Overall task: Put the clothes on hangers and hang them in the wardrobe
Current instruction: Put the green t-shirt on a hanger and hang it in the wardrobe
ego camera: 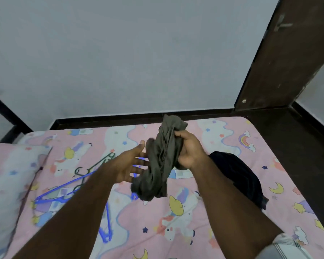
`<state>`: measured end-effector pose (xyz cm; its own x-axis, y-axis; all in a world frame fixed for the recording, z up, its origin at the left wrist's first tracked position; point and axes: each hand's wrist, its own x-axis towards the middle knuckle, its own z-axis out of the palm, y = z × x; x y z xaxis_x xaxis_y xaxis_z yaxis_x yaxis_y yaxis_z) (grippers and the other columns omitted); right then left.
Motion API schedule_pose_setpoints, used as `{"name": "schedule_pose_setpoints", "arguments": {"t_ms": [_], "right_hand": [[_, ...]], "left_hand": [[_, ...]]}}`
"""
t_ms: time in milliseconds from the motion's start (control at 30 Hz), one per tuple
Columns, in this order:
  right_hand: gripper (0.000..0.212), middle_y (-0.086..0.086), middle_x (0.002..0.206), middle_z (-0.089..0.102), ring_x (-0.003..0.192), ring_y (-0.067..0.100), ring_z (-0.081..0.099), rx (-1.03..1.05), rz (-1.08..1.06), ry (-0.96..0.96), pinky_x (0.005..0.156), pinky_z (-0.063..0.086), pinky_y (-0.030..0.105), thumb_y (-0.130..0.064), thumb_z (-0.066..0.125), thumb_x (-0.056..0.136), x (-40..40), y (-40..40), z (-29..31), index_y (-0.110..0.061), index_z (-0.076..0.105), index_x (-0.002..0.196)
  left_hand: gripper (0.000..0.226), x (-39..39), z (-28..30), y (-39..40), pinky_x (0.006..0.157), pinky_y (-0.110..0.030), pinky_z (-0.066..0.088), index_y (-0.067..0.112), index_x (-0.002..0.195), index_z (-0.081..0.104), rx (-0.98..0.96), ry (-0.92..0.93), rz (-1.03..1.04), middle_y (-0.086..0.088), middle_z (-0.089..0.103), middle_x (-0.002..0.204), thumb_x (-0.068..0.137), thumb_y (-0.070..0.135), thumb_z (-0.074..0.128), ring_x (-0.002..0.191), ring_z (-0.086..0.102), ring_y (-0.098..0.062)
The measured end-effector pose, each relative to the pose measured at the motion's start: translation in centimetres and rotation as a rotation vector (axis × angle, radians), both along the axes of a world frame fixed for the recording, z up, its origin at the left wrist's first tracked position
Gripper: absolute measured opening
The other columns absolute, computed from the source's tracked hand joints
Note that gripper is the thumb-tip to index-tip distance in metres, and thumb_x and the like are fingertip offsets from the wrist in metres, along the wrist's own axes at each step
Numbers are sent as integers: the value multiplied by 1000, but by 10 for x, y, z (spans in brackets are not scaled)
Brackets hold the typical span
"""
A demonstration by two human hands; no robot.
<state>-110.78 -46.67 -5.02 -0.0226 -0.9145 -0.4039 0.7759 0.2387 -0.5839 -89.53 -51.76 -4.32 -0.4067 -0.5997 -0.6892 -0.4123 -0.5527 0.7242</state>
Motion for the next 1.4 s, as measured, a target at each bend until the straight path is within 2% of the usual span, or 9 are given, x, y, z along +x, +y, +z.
{"name": "schedule_pose_setpoints", "arguments": {"t_ms": [167,300,367,600,700,933,1167,1267,1400], "right_hand": [[36,14,102,71,95,27,67,-194,180,344,92,53,40,11,41,88,33,14,21,0,67,108],[32,7,81,70,78,21,65,-155,309,696,70,55,26,21,42,87,42,30,25,1,67,86],[37,4,71,68,69,19,61,-112,345,778,60,50,22,22,45,84,43,37,24,-4,69,76],[11,5,105,71,102,23,65,40,82,677,93,53,41,-14,65,93,29,36,21,-17,67,104],[42,1,124,65,113,17,63,38,82,741,97,52,39,-27,73,91,28,32,25,-26,57,130],[73,-10,139,53,109,8,58,-114,228,664,81,49,30,6,57,79,32,22,42,-29,46,143],[47,10,105,74,100,24,69,-48,285,1047,94,53,43,-1,76,76,39,13,33,-11,65,121],[12,15,89,72,87,27,66,-46,91,932,88,56,46,-2,74,83,30,14,35,1,68,93],[17,10,85,59,80,20,58,-119,-3,848,67,56,35,-8,69,90,22,13,54,-13,56,80]], "left_hand": [[75,2,9,3,84,-42,53,22,113,73,71,218,115,-2,74,112,83,84,44,104,66,-23],[33,-21,31,10,67,-28,51,9,85,47,133,567,53,-9,48,82,108,31,39,74,47,-17],[25,-24,24,10,69,-28,48,10,83,52,100,486,44,-9,48,79,105,13,41,72,48,-17],[37,-20,19,3,92,-41,53,3,124,66,-129,457,147,-18,70,120,101,28,52,106,67,-31],[40,-14,23,-4,103,-44,48,4,125,67,-133,546,166,-16,69,125,95,23,49,116,64,-32],[32,-2,44,-5,80,-37,53,3,98,72,-116,598,151,-19,70,102,92,21,45,87,67,-30],[39,12,67,-11,91,-39,52,4,108,70,-156,602,204,-16,71,104,73,21,68,93,67,-29],[35,28,72,-19,95,-39,51,5,106,69,-171,616,313,-15,68,105,74,16,67,94,66,-28],[9,42,70,-24,80,-34,56,11,94,66,-305,587,407,-10,68,90,88,6,62,80,67,-23]]}}
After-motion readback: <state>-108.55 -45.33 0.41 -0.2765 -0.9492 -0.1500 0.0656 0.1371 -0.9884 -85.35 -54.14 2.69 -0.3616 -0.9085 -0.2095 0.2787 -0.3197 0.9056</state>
